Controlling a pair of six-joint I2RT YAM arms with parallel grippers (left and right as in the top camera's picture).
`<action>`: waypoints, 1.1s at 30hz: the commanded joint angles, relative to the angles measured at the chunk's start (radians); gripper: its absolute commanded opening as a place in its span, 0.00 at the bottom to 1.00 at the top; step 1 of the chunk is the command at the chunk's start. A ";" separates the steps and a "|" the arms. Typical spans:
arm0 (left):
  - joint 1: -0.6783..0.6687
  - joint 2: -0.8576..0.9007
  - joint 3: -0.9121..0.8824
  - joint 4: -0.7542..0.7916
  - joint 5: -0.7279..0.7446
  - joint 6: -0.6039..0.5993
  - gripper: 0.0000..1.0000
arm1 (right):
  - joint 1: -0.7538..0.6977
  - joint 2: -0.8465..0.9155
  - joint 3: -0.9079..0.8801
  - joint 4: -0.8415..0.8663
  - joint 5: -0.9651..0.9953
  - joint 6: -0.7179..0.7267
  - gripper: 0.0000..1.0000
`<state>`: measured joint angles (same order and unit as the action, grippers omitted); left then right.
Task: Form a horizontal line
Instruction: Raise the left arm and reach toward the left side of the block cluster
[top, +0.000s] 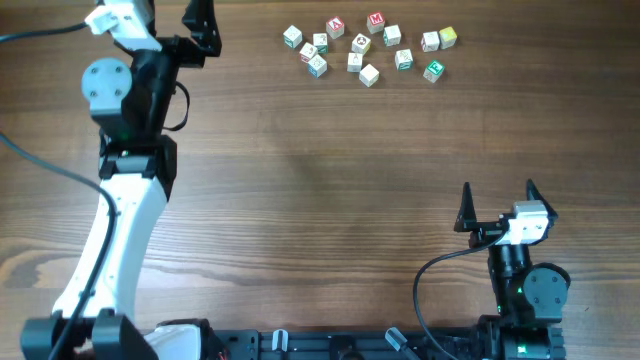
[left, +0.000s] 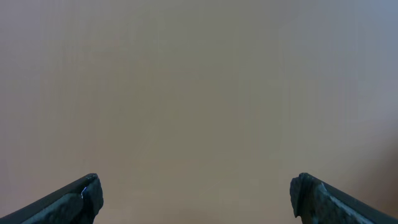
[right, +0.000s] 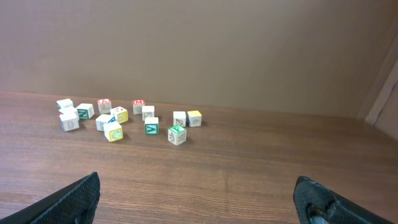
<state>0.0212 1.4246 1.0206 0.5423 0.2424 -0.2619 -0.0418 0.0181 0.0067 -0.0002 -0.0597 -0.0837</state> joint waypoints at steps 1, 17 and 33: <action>-0.005 0.069 0.054 0.002 0.023 -0.012 1.00 | 0.005 -0.009 -0.002 0.002 -0.009 0.006 1.00; -0.053 0.312 0.163 -0.011 0.023 -0.012 1.00 | 0.005 -0.009 -0.002 0.002 -0.009 0.006 1.00; -0.171 0.319 0.177 -0.062 0.072 -0.064 1.00 | 0.005 -0.009 -0.002 0.002 -0.009 0.006 1.00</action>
<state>-0.1196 1.7355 1.1664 0.4683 0.2848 -0.3099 -0.0418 0.0181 0.0067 -0.0002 -0.0597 -0.0837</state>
